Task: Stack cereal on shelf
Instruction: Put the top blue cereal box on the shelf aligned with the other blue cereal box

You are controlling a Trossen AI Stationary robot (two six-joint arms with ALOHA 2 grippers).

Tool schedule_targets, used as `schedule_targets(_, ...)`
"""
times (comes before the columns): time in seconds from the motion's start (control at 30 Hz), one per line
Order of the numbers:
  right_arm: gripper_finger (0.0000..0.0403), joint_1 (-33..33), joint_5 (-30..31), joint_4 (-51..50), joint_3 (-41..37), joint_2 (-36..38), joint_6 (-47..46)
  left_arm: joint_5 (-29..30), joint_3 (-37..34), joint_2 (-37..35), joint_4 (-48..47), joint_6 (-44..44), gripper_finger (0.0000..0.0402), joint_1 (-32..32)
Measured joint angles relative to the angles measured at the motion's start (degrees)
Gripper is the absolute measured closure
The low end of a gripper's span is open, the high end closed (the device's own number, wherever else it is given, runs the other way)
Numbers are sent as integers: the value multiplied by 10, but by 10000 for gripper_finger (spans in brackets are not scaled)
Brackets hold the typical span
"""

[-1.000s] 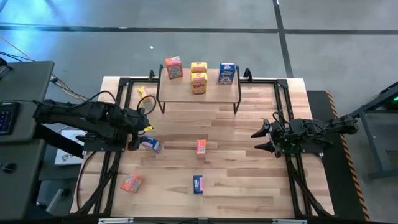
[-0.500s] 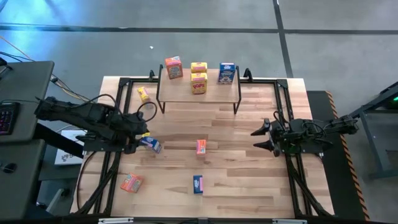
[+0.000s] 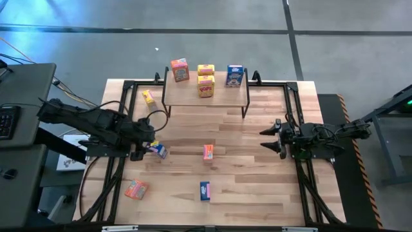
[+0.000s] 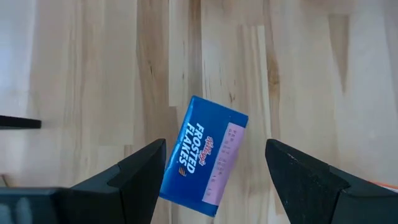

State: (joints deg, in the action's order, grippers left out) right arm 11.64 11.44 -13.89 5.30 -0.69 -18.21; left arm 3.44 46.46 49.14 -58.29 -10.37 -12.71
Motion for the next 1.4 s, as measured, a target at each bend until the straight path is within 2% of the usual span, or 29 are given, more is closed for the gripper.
schedule_targets(1.0,137,0,12,3,0,0,-8,30,0,170,-1,0,136,0)
schedule_targets(1.4,137,0,21,2,0,0,-8,17,0,198,0,-1,197,0)
